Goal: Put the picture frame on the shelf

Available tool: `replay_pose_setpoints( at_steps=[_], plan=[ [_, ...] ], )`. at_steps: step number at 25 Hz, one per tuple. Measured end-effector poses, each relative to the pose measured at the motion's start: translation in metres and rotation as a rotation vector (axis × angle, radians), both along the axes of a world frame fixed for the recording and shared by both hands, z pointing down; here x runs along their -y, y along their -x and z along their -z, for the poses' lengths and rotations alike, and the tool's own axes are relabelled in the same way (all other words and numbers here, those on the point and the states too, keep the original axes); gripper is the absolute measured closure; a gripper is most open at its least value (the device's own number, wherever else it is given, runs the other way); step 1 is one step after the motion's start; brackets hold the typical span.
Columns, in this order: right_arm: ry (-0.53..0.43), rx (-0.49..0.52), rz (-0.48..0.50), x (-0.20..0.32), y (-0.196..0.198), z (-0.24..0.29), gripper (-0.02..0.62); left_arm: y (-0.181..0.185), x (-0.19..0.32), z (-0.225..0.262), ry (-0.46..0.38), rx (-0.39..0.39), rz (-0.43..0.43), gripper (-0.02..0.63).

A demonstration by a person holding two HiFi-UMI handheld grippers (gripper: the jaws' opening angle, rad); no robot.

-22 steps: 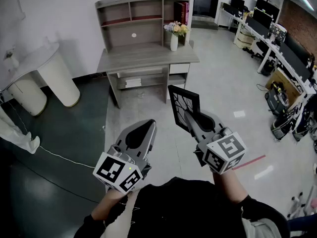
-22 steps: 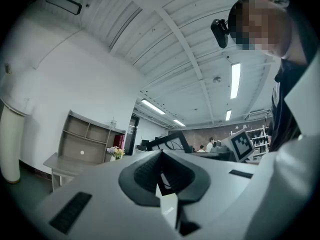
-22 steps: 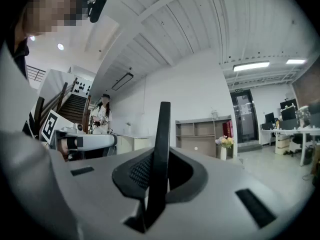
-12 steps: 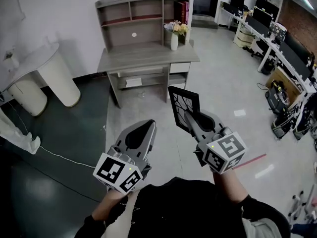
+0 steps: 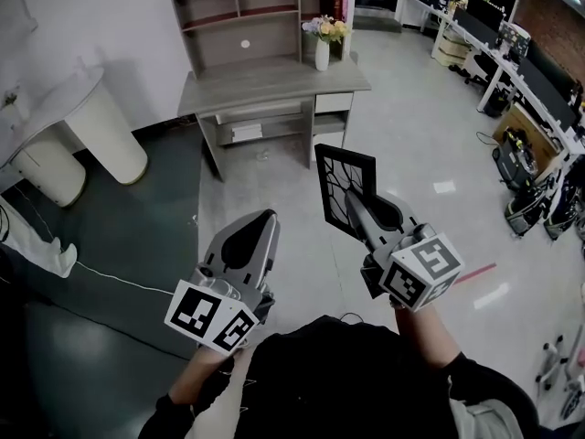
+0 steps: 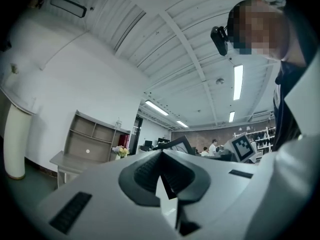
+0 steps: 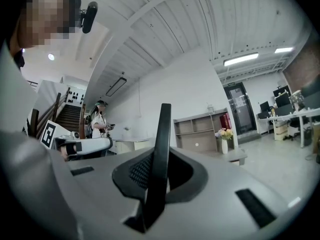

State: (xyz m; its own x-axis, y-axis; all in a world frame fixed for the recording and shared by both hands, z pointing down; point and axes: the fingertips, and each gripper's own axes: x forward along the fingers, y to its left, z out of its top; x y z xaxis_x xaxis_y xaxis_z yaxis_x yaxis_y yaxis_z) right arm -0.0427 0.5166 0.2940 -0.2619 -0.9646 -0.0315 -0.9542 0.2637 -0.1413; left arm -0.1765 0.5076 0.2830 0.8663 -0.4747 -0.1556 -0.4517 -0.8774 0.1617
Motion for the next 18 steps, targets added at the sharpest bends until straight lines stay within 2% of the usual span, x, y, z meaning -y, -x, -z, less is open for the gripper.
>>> replay_pose_setpoints(
  at_steps=[5, 12, 18],
  plan=[
    [0.021, -0.023, 0.004, 0.003, 0.009, -0.011, 0.56, 0.012, 0.004, -0.014, 0.048, 0.009, 0.014, 0.595],
    [0.013, -0.042, 0.054, 0.03, 0.022, -0.013, 0.56, 0.023, 0.024, -0.021, 0.07, 0.008, 0.054, 0.595],
    [-0.021, -0.051, 0.086, 0.08, 0.004, -0.014, 0.56, 0.009, 0.068, -0.018, 0.046, 0.002, 0.092, 0.595]
  ],
)
